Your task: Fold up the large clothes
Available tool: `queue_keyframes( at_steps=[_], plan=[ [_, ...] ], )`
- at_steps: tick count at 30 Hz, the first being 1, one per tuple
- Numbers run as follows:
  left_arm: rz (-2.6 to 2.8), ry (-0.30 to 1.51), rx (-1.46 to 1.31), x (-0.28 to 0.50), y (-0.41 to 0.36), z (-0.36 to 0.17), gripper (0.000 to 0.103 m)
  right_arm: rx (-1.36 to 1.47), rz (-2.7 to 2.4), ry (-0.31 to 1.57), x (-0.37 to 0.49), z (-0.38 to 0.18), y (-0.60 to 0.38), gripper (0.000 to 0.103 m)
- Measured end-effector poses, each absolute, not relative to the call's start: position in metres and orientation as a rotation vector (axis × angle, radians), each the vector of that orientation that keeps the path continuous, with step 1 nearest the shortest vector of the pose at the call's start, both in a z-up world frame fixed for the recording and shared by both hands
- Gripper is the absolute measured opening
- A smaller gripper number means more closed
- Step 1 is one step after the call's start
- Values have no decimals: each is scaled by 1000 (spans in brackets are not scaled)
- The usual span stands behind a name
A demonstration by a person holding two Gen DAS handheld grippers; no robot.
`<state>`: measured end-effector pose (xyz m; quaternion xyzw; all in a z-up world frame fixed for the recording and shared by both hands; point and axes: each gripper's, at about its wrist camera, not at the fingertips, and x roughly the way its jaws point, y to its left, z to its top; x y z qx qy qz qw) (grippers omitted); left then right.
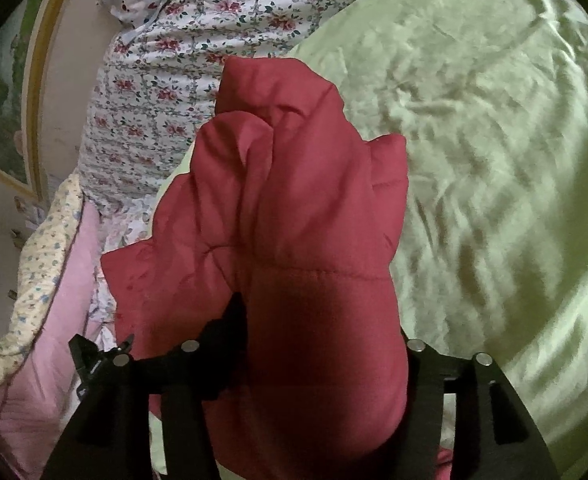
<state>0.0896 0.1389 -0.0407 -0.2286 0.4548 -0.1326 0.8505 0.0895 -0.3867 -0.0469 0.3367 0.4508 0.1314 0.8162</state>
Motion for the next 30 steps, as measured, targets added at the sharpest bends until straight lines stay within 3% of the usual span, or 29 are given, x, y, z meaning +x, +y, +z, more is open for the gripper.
queue_keyframes(
  at_steps=[6, 10, 21, 25, 30],
  plan=[
    [-206, 926, -389, 83, 135, -32, 88, 678, 231, 964, 88, -42, -384, 70],
    [-179, 922, -370, 80, 137, -30, 89, 625, 164, 952, 84, -35, -385, 86],
    [-123, 898, -279, 81, 129, -14, 90, 523, 89, 908, 77, -16, -387, 89],
    [-109, 900, -251, 92, 122, -6, 90, 446, 69, 898, 85, -7, -380, 98],
    [-100, 891, -239, 104, 115, 5, 90, 365, 66, 894, 103, 1, -368, 99]
  ],
)
